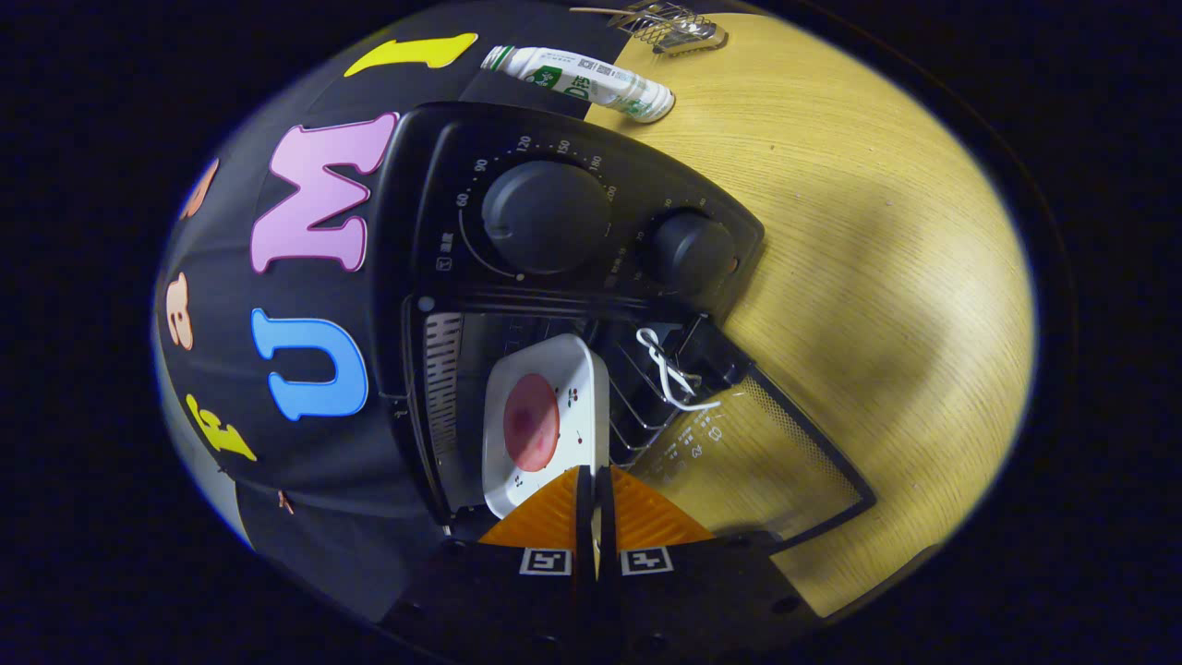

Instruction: Open the toaster oven, put the food inside, and close the toaster oven door.

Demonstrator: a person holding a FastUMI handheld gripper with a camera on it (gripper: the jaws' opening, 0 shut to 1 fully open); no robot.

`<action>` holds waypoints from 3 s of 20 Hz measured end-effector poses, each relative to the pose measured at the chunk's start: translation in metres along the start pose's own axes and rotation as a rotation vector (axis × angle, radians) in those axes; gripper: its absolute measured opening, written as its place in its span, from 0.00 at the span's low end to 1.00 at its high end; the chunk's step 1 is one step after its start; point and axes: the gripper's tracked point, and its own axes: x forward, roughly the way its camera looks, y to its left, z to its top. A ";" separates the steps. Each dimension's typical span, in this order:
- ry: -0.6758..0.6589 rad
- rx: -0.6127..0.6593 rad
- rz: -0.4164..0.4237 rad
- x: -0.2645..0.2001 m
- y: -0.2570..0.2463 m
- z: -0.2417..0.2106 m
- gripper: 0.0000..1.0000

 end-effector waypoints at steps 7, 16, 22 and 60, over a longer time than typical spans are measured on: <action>-0.129 0.015 0.007 0.029 0.012 0.019 0.05; -0.133 -0.079 0.062 0.012 0.034 -0.011 0.26; -0.075 -0.286 0.071 -0.025 0.029 -0.051 0.97; -0.015 -1.227 -0.485 -0.034 -0.095 -0.089 1.00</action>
